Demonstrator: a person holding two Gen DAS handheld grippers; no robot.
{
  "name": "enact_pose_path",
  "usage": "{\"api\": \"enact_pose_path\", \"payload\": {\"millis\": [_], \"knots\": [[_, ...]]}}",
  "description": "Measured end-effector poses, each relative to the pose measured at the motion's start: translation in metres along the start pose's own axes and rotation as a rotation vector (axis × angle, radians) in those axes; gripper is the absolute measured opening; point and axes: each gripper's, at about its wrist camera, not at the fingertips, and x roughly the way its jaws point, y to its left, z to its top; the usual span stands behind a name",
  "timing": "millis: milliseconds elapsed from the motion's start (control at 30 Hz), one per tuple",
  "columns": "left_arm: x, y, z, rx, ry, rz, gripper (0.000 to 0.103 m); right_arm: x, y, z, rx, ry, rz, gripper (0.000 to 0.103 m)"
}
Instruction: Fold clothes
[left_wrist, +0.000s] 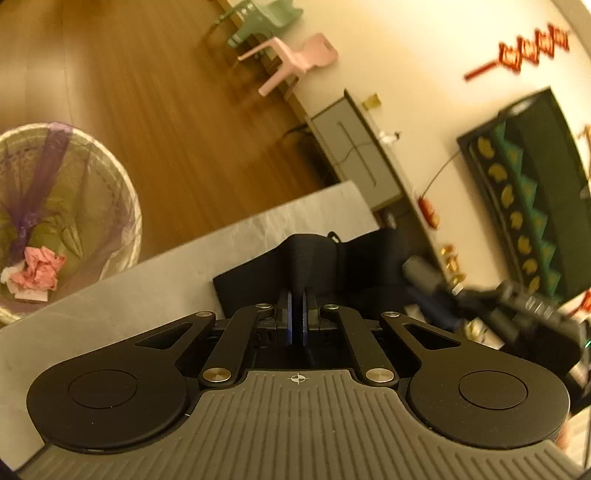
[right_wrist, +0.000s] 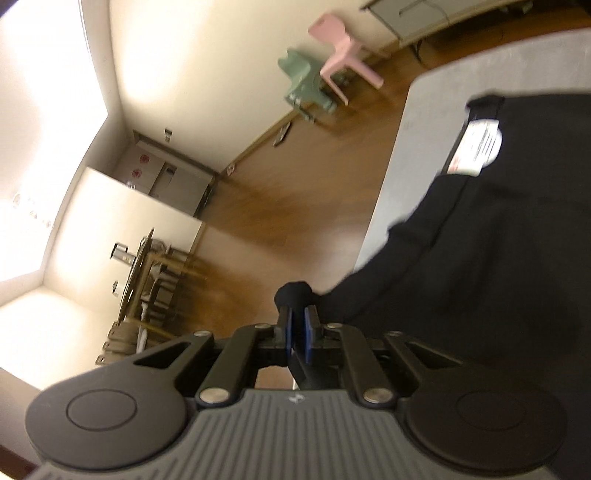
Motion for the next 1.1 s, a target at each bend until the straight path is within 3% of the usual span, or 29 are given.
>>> {"api": "enact_pose_path", "payload": {"millis": [67, 133, 267, 333, 467, 600, 733, 967, 1100], "knots": [[0.0, 0.008, 0.0, -0.036, 0.015, -0.009, 0.0, 0.002, 0.001, -0.007, -0.034, 0.018, -0.009, 0.015], [-0.001, 0.013, 0.001, -0.053, 0.026, -0.015, 0.0, -0.003, 0.0, -0.013, -0.056, 0.008, -0.032, 0.043], [0.0, 0.019, 0.002, -0.093, 0.055, -0.042, 0.002, -0.028, -0.007, -0.027, -0.14, -0.043, -0.118, 0.042], [0.003, 0.021, 0.001, -0.123, 0.066, -0.042, 0.026, -0.032, -0.008, -0.039, -0.203, -0.027, -0.189, 0.037], [-0.001, 0.018, -0.003, -0.134, 0.056, -0.071, 0.042, -0.031, -0.005, -0.068, -0.353, -0.003, -0.307, 0.037], [-0.008, 0.009, -0.005, -0.107, 0.044, -0.098, 0.055, -0.035, 0.011, -0.093, -0.445, -0.029, -0.258, 0.037], [0.002, 0.004, -0.009, -0.077, 0.075, -0.092, 0.068, -0.025, 0.029, -0.107, -0.552, 0.009, -0.287, 0.037], [0.043, -0.033, -0.027, 0.109, 0.121, 0.025, 0.066, -0.04, 0.016, -0.127, -0.546, 0.057, -0.258, 0.037], [0.055, -0.053, -0.035, 0.183, 0.121, 0.098, 0.043, -0.085, 0.005, -0.143, -0.503, 0.024, -0.257, 0.037]]}}
